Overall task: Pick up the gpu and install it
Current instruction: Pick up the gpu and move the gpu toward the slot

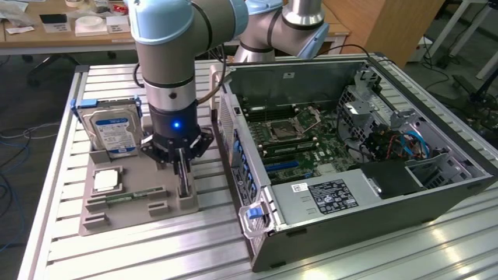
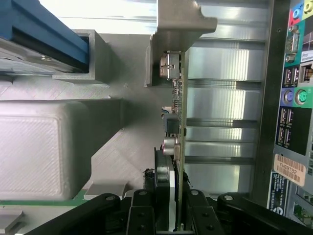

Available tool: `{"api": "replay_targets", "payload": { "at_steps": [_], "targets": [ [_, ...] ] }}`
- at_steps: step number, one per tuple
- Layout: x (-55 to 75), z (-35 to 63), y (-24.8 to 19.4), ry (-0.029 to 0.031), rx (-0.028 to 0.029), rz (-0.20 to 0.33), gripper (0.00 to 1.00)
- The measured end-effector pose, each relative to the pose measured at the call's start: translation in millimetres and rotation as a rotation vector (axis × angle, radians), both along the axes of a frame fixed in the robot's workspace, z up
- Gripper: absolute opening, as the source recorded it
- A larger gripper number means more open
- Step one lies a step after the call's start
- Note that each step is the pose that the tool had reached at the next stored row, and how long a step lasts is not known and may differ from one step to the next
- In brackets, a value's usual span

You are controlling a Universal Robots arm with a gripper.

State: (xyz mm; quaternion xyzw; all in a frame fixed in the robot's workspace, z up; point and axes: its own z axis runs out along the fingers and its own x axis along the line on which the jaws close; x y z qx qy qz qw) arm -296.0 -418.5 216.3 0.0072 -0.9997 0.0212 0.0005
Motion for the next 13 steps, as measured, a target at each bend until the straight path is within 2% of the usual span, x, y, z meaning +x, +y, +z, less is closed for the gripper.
{"api": "replay_targets", "payload": {
  "at_steps": [13],
  "targets": [
    [0.0,13.4,0.0,0.0002,0.0006,0.0,0.28]
  ]
}}
